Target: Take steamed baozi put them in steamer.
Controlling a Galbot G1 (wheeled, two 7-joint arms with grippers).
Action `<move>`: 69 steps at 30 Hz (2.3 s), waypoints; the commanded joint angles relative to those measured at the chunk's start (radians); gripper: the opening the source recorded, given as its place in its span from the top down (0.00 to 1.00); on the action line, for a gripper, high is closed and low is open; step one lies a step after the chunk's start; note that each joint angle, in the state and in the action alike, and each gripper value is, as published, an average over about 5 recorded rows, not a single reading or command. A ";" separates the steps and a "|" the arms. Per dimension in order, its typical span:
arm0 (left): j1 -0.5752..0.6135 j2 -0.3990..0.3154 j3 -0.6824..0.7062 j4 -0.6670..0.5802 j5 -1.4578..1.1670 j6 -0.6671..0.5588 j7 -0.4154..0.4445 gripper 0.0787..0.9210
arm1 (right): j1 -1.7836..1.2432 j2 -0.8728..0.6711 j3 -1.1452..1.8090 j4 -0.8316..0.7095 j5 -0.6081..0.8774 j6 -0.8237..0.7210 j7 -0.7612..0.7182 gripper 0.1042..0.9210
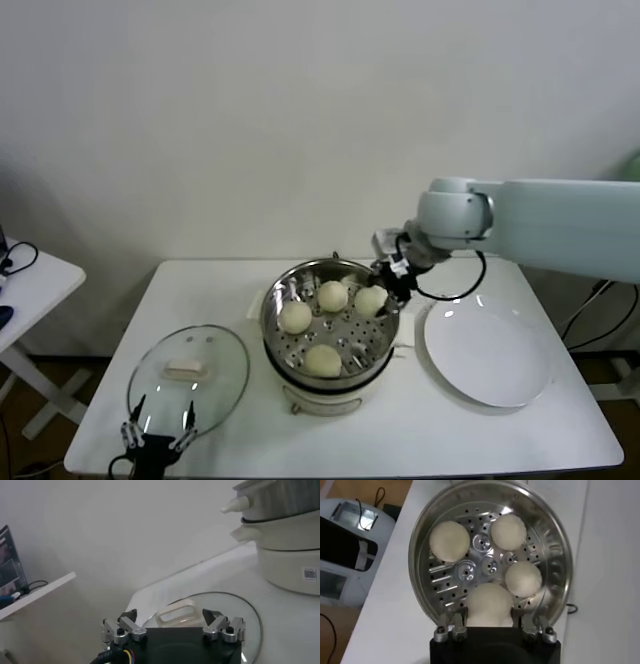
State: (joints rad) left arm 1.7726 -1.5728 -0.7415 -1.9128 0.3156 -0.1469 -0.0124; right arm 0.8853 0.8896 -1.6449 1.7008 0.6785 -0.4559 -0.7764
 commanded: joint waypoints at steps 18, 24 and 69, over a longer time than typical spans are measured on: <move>-0.005 0.002 -0.006 0.003 -0.008 0.000 -0.003 0.12 | -0.268 0.084 0.102 -0.100 -0.168 -0.033 0.065 0.38; -0.002 0.002 -0.009 0.000 -0.010 0.000 -0.003 0.12 | -0.234 0.063 0.117 -0.087 -0.092 0.000 0.048 0.29; -0.002 0.007 0.041 -0.005 -0.047 -0.046 -0.002 0.12 | -2.685 0.207 2.287 0.068 -0.076 0.963 0.593 0.12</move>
State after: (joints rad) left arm 1.7686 -1.5692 -0.7042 -1.9170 0.2779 -0.1875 -0.0130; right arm -0.9322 0.8112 0.2019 1.7975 0.6227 0.1146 -0.1904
